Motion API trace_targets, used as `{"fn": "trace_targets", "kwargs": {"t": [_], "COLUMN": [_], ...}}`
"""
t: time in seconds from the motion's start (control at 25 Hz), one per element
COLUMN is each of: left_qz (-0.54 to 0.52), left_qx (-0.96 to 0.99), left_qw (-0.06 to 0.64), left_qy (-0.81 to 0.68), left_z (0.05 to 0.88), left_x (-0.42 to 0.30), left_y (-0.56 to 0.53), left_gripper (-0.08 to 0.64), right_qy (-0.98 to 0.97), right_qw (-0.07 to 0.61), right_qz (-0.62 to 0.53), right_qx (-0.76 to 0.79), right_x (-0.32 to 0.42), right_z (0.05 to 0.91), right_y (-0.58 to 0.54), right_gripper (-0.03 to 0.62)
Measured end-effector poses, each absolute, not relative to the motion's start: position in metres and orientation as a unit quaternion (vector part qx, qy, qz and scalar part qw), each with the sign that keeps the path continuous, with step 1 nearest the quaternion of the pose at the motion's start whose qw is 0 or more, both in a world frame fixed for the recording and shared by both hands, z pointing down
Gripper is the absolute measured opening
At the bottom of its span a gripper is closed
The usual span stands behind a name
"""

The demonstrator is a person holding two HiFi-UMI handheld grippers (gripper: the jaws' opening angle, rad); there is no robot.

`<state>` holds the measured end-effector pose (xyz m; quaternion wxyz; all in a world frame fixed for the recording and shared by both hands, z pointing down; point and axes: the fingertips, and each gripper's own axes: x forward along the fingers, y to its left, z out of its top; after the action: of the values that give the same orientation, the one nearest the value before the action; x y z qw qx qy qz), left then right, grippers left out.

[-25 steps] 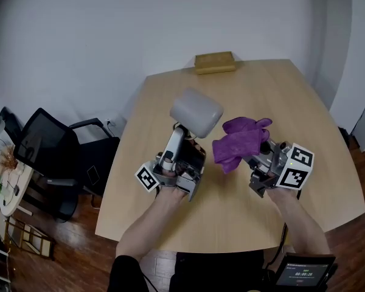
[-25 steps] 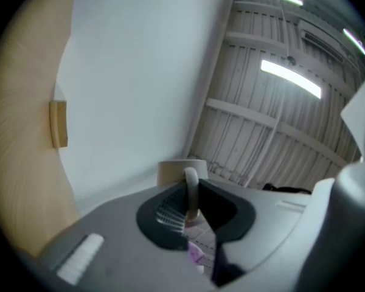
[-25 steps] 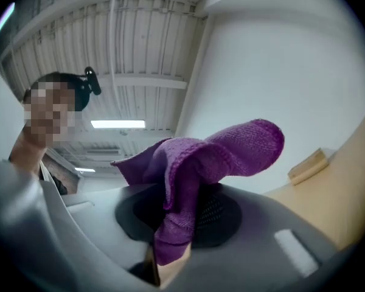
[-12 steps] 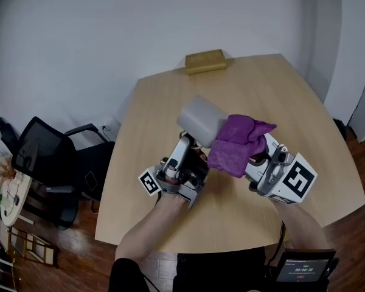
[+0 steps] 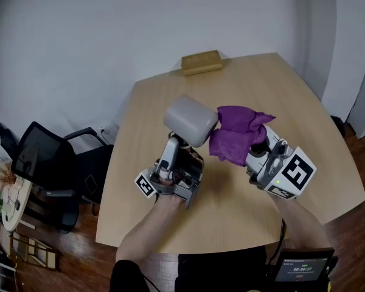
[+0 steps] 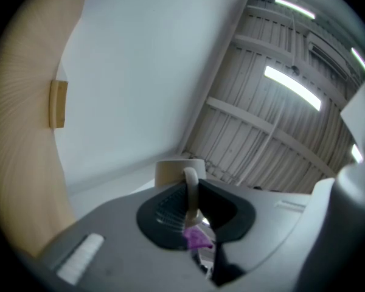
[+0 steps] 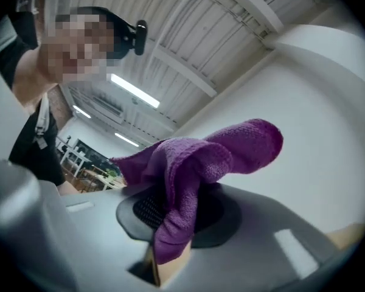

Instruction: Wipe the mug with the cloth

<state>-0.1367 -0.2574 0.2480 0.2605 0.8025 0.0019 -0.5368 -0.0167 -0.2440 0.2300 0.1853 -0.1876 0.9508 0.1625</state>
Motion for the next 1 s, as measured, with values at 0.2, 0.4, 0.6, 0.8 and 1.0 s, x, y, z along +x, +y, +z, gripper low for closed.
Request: {"fn": "trace_targets", "kwargs": {"t": [0.2,0.4,0.6,0.8,1.0], "left_qz": [-0.523,-0.516,-0.527,-0.546,-0.54], "left_qx": [0.811,0.815,0.816,0.807,0.813], "left_qw": [0.264,0.262,0.237,0.223,0.215], "left_qy": [0.012,0.034,0.027,0.017,0.021], "left_z": [0.25,0.247,0.245,0.241,0.24], "left_x": [-0.127,-0.124,-0.133,-0.146,-0.141], "left_y": [-0.253,-0.248,-0.248,-0.249,-0.244], "left_gripper": [0.061,0.061,0.061,0.061,0.061], "right_qy": [0.958,0.955,0.949,0.96,0.97], "right_qw": [0.153,0.153,0.144,0.187,0.163], "right_qz": [0.212,0.189,0.096,0.154,0.173], "right_qx": [-0.121,-0.171,-0.264,-0.142,-0.059], "right_x": [-0.048,-0.032,-0.003,-0.025,-0.062], "right_z": [0.235,0.239,0.257,0.234,0.24], "right_y": [-0.197,-0.237,-0.294,-0.232,-0.181], "right_gripper": [0.069,0.069,0.069,0.069,0.069]}}
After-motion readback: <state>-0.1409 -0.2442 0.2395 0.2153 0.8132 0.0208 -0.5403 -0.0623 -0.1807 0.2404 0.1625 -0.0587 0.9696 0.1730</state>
